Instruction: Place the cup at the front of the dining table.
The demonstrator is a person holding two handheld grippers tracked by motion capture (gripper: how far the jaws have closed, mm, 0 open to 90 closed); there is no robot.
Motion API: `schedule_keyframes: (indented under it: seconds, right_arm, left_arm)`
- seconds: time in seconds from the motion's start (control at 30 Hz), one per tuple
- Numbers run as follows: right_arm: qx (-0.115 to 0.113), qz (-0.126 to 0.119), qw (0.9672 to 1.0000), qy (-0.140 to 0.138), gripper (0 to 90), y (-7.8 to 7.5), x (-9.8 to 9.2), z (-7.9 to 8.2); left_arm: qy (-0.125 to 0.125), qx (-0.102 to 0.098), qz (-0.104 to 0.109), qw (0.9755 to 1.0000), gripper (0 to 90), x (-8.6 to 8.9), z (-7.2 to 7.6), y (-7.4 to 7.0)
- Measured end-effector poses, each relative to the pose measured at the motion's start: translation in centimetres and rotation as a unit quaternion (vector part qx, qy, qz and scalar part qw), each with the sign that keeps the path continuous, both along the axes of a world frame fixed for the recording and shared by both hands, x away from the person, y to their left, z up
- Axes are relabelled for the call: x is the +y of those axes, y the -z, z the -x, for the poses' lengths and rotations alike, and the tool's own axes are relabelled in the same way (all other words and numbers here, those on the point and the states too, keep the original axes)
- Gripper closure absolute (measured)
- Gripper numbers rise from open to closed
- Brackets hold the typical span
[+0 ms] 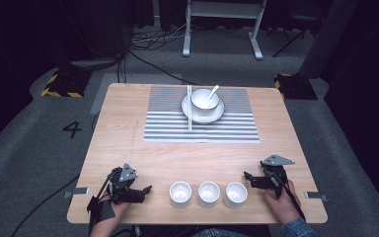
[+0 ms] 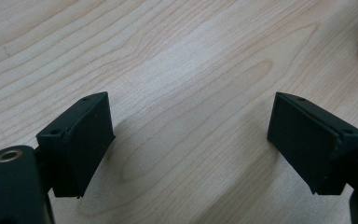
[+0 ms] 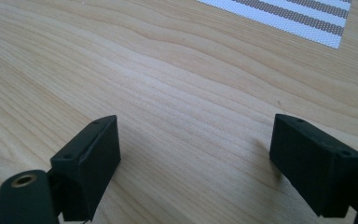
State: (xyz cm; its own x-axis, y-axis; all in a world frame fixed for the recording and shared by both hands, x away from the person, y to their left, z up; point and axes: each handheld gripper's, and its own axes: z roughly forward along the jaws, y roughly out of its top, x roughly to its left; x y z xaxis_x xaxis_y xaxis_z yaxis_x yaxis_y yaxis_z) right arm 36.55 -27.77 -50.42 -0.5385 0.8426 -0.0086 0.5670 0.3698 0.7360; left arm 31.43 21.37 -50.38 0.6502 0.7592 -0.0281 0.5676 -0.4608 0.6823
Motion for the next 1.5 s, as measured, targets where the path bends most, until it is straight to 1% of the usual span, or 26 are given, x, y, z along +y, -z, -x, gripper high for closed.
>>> schedule_keyframes:
  seconds: [0.47,0.6,0.7,0.8,0.83,0.87,0.97,1.0,1.03,1.07,1.13,1.2,1.3,1.33,1.5]
  right_arm:
    - [0.0,0.0,1.0,0.0,16.5,0.0,0.0,0.0]
    - [0.0,0.0,1.0,0.0,16.5,0.0,0.0,0.0]
    - [0.0,0.0,1.0,0.0,16.5,0.0,0.0,0.0]
    - [0.0,0.0,1.0,0.0,16.5,0.0,0.0,0.0]
    - [0.0,0.0,1.0,0.0,16.5,0.0,0.0,0.0]
    - [0.0,0.0,1.0,0.0,16.5,0.0,0.0,0.0]
    - [0.0,0.0,1.0,0.0,16.5,0.0,0.0,0.0]
    - [0.0,0.0,1.0,0.0,16.5,0.0,0.0,0.0]
    - [0.0,0.0,1.0,0.0,16.5,0.0,0.0,0.0]
    - [0.0,0.0,1.0,0.0,16.5,0.0,0.0,0.0]
    - [0.0,0.0,1.0,0.0,16.5,0.0,0.0,0.0]
    - [0.0,0.0,1.0,0.0,16.5,0.0,0.0,0.0]
    - [0.0,0.0,1.0,0.0,16.5,0.0,0.0,0.0]
    - [0.0,0.0,1.0,0.0,16.5,0.0,0.0,0.0]
    - [0.0,0.0,1.0,0.0,16.5,0.0,0.0,0.0]
  left_arm:
    - [0.0,-0.001,-0.001,1.0,14.8,0.1,0.0,0.0]
    - [-0.005,-0.001,-0.003,1.0,15.3,0.1,-0.1,-0.1]
    - [-0.013,-0.001,0.003,0.9999,16.3,0.1,0.0,0.0]
    - [-0.018,-0.002,0.001,0.9998,18.2,0.3,-0.1,-0.1]
    - [-0.026,-0.001,0.008,0.9996,18.3,0.4,0.0,-0.2]
    - [-0.026,-0.001,0.008,0.9996,18.3,0.4,0.0,-0.2]
    - [-0.035,-0.014,0.021,0.9991,18.4,0.7,0.1,-0.6]
    - [-0.037,-0.022,0.029,0.9987,18.4,0.8,0.2,-0.7]
    - [-0.041,-0.037,0.046,0.9974,18.3,1.0,0.4,-1.1]
    - [-0.041,-0.037,0.046,0.9974,18.1,1.0,0.4,-1.1]
    - [-0.046,-0.057,0.063,0.9954,18.0,1.1,0.7,-1.4]
    - [-0.048,-0.078,0.077,0.9928,17.4,1.2,1.0,-1.8]
    - [-0.049,-0.101,0.086,0.99,17.3,1.2,1.4,-2.3]
    - [-0.049,-0.113,0.087,0.9885,17.4,1.1,1.6,-2.6]
    - [-0.047,-0.12,0.082,0.9882,18.0,0.7,2.0,-3.2]
